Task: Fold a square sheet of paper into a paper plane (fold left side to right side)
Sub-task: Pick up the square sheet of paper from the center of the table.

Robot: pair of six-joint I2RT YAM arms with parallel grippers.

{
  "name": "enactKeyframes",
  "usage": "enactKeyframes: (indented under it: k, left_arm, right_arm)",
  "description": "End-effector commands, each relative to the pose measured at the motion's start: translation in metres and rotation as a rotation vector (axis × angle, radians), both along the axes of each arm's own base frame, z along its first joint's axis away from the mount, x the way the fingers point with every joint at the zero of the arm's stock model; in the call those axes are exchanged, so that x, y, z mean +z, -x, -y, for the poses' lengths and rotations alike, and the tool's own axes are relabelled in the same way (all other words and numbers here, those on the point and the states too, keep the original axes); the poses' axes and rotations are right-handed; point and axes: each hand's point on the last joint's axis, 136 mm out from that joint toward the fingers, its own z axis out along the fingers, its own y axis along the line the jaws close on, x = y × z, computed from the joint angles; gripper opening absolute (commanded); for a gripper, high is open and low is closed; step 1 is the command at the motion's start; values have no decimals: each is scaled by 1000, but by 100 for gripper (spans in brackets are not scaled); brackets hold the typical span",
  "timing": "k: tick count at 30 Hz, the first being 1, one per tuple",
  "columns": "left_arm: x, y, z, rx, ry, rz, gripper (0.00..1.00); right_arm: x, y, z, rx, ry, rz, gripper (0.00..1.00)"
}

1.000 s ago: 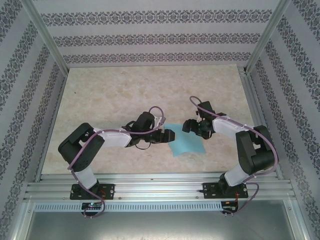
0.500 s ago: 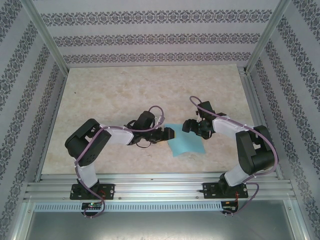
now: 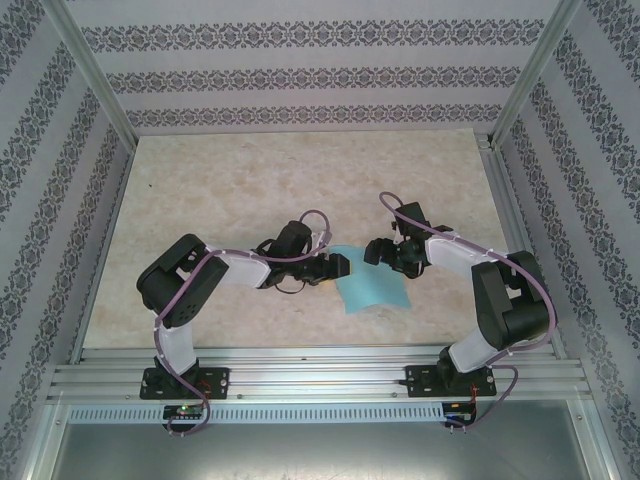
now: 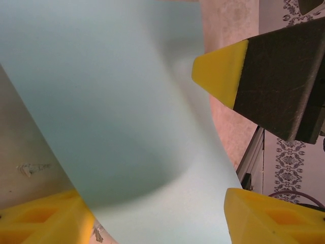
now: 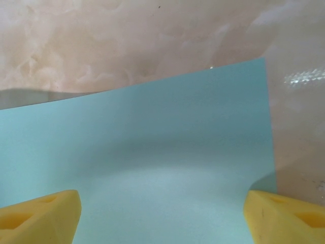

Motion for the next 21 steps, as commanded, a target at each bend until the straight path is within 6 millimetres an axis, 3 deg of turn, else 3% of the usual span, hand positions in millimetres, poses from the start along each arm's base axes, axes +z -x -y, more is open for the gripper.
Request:
enactKeyframes:
  k: [1, 16, 21]
  left_arm:
    - [12, -7, 5, -11, 20, 60, 62]
    - [21, -7, 5, -21, 21, 82, 17]
    - [29, -10, 12, -32, 50, 103, 5]
  right_arm:
    - [-4, 8, 0, 4, -16, -24, 85]
    - [5, -3, 14, -25, -3, 21, 88]
    - [26, -9, 41, -48, 100, 72, 89]
